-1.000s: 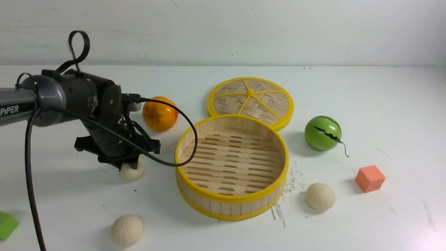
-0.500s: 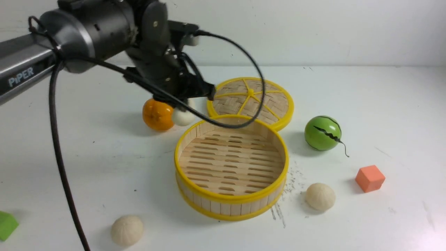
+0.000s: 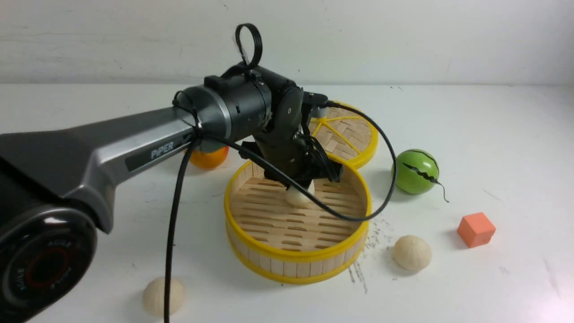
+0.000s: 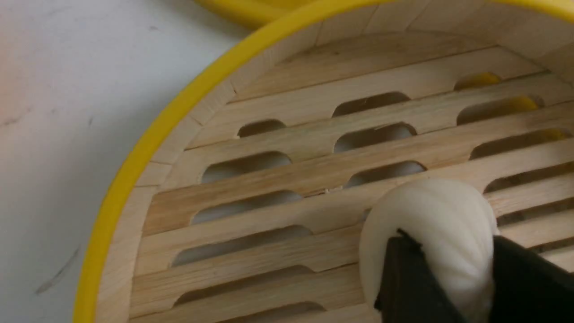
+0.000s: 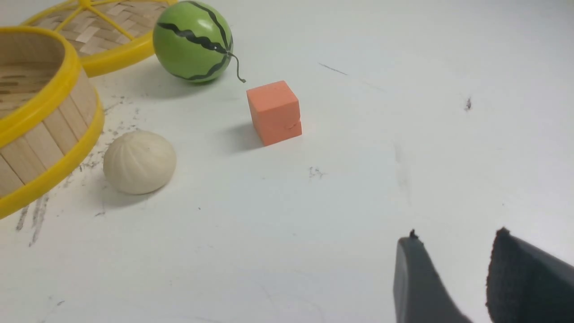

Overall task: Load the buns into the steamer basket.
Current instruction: Use the left arm to put the steamed stuffed bun into the steamer, then use the left arm to grab a steamed stuffed bun

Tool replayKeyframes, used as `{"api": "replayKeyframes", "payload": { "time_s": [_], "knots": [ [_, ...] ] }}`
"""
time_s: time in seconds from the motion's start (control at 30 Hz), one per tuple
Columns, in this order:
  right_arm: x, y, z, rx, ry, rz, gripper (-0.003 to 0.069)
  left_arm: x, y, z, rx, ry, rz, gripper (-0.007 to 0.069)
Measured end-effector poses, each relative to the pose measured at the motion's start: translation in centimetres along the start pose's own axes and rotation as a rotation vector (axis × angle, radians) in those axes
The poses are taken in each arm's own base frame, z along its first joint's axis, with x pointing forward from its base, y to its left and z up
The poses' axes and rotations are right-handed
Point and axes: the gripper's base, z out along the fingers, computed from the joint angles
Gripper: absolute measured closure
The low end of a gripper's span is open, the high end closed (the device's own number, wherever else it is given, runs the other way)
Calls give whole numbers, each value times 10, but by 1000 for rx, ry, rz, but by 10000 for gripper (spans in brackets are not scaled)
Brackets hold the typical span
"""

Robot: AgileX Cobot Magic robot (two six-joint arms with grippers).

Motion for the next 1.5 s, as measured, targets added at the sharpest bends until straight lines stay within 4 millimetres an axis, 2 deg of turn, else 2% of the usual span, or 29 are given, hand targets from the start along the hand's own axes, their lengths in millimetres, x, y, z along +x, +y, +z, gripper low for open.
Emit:
{"api": "replayKeyframes", "payload": {
  "time_s": [0.1, 0.13, 0.23, 0.33, 0.4, 0.43, 0.47, 0.6, 0.63, 0.67, 0.8, 0.87, 0.97, 1.0, 1.03, 1.07, 1.1, 1.13, 1.17, 1.2, 1.23, 1.27, 1.3, 1.4, 1.5],
  "knots": [
    [0, 0, 0, 0, 0, 0, 420, 1, 0, 3, -2, 4, 1, 244],
    [0, 0, 0, 0, 0, 0, 420, 1, 0, 3, -2, 4, 1, 237],
    [0, 0, 0, 0, 0, 0, 420, -1, 1, -2, -18, 10, 13, 145],
    [0, 0, 0, 0, 0, 0, 420, -5, 3, -13, -39, 23, 23, 124],
    [0, 0, 0, 0, 0, 0, 420, -17, 4, -46, -64, 9, 30, 116],
    [0, 0, 0, 0, 0, 0, 420, -18, 4, -49, -63, 0, 29, 116],
    [0, 0, 0, 0, 0, 0, 420, -26, 5, -81, -73, -34, 32, 114],
    [0, 0, 0, 0, 0, 0, 420, -30, 12, -149, -111, -86, 44, 113],
    [0, 0, 0, 0, 0, 0, 420, -30, 13, -152, -117, -87, 45, 113],
    [0, 0, 0, 0, 0, 0, 420, -26, 16, -168, -144, -75, 50, 113],
    [0, 0, 0, 0, 0, 0, 420, -17, 23, -203, -166, -87, 56, 113],
    [0, 0, 0, 0, 0, 0, 420, -12, 24, -207, -166, -83, 56, 115],
    [0, 0, 0, 0, 0, 0, 420, 12, 31, -229, -168, -72, 46, 125],
    [0, 0, 0, 0, 0, 0, 420, 26, 36, -230, -175, -43, 32, 129],
    [0, 0, 0, 0, 0, 0, 420, 26, 37, -234, -174, -51, 30, 130],
    [0, 0, 0, 0, 0, 0, 420, 43, 43, -235, -180, -20, 6, 134],
    [0, 0, 0, 0, 0, 0, 420, 51, 46, -236, -184, -10, -1, 136],
    [0, 0, 0, 0, 0, 0, 420, 71, 56, -234, -195, 11, -32, 138],
    [0, 0, 0, 0, 0, 0, 420, 74, 56, -231, -197, 21, -34, 139],
    [0, 0, 0, 0, 0, 0, 420, 97, 67, -229, -206, 25, -74, 139],
    [0, 0, 0, 0, 0, 0, 420, 99, 67, -225, -208, 33, -76, 139],
    [0, 0, 0, 0, 0, 0, 420, 122, 76, -218, -214, 54, -109, 139],
    [0, 0, 0, 0, 0, 0, 420, 133, 78, -211, -211, 68, -125, 139],
    [0, 0, 0, 0, 0, 0, 420, 152, 81, -196, -197, 102, -147, 139],
    [0, 0, 0, 0, 0, 0, 420, 173, 80, -169, -153, 127, -171, 139]
  ]
}}
